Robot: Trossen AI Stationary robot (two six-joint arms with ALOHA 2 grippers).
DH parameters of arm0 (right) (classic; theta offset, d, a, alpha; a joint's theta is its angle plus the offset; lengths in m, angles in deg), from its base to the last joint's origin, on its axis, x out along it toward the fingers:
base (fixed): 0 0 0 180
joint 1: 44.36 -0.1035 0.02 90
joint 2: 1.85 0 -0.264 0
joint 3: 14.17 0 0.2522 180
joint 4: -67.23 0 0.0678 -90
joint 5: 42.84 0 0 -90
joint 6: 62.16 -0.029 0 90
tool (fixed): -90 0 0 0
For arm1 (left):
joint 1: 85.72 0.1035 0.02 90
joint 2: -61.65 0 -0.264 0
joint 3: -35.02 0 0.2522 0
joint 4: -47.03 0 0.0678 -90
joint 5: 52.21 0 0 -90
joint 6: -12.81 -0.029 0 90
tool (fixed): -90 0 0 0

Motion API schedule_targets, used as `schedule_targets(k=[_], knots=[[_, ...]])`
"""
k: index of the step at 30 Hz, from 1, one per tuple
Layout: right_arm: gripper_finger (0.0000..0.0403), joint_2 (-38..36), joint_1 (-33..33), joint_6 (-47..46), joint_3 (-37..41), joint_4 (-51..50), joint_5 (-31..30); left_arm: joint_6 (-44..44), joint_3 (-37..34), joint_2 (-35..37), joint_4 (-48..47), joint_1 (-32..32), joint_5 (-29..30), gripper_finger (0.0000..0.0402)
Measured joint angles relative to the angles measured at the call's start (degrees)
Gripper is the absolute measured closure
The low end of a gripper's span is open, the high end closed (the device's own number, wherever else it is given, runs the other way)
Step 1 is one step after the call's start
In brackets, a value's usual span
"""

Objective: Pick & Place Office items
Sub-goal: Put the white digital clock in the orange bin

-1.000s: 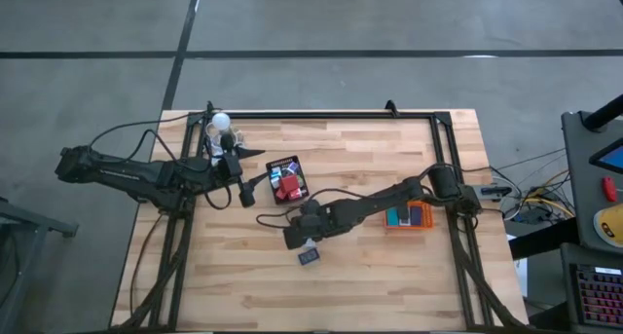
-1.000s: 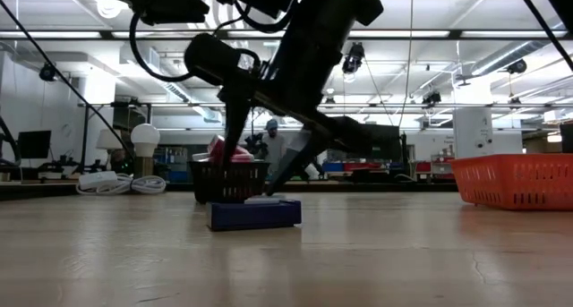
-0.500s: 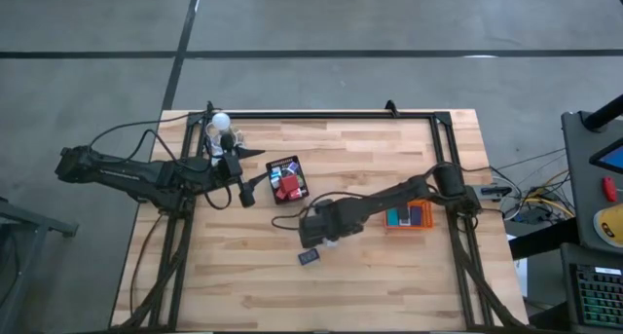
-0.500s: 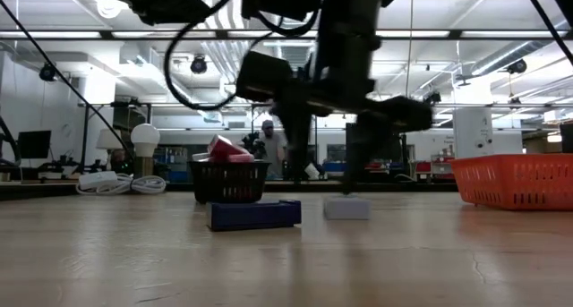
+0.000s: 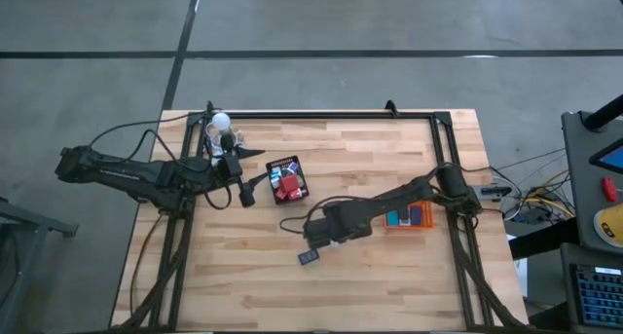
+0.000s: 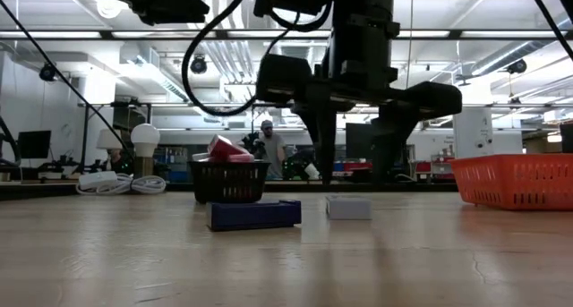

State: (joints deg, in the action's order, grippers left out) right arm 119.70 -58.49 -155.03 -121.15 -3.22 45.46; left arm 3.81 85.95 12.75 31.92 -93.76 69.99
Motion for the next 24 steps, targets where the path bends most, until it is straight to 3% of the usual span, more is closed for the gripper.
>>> schedule_targets(k=[6, 24], knots=[[0.0169, -0.21, 0.09, -4.81, 0.0, 1.57, -2.06, -0.02, 0.0, 0.02, 0.0, -0.01, 0.0, 0.0126], [0.0163, 1.45, 0.15, -4.57, 1.35, 3.69, -2.54, 0.01, 0.0, 0.0, 0.02, 0.0, 0.0, 0.0126]])
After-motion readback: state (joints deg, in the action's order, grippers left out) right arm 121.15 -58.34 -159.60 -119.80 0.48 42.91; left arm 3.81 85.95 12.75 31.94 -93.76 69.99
